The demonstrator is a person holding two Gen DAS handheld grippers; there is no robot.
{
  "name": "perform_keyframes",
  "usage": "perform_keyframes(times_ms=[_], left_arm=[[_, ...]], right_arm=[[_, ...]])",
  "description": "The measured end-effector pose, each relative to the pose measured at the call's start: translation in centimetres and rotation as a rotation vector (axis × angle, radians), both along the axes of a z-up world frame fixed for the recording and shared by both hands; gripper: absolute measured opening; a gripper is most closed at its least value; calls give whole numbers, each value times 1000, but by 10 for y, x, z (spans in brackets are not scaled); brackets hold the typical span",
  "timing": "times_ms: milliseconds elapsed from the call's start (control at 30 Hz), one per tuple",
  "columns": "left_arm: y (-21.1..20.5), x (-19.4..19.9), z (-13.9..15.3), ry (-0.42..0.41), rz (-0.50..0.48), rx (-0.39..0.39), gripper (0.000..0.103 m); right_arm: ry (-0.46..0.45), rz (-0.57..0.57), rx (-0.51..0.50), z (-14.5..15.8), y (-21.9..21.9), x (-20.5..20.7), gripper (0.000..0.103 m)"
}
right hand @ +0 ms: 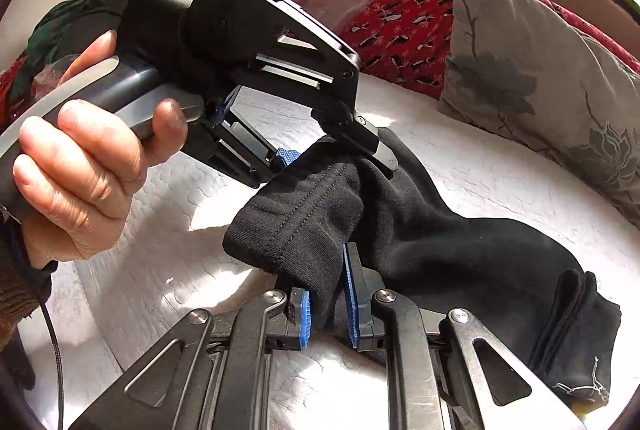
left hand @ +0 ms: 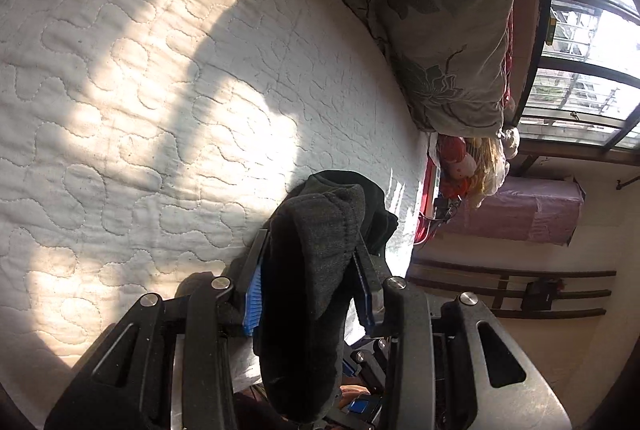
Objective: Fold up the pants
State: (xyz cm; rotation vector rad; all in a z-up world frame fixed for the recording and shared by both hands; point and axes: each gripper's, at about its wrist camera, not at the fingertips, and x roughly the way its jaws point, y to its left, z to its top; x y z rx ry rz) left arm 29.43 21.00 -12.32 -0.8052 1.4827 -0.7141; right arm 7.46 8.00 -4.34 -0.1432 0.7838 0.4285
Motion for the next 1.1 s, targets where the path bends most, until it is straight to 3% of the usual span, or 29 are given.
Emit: perform_keyframes(times_ms=[300, 533, 833, 1100], left_arm=[[-64, -9, 38, 3, 5, 39, 34], [-178, -15, 45, -11, -101, 160, 34], [-299, -33, 35, -82, -243, 402, 34], [-322, -47, 38, -88, -239, 557, 36]], right_arm=[[-29, -67, 109, 31, -64, -6, 13], [27, -217, 274, 33, -164, -5, 13], [200, -435, 512, -14, -295, -8, 17], [366, -520, 734, -60, -351, -15, 20]])
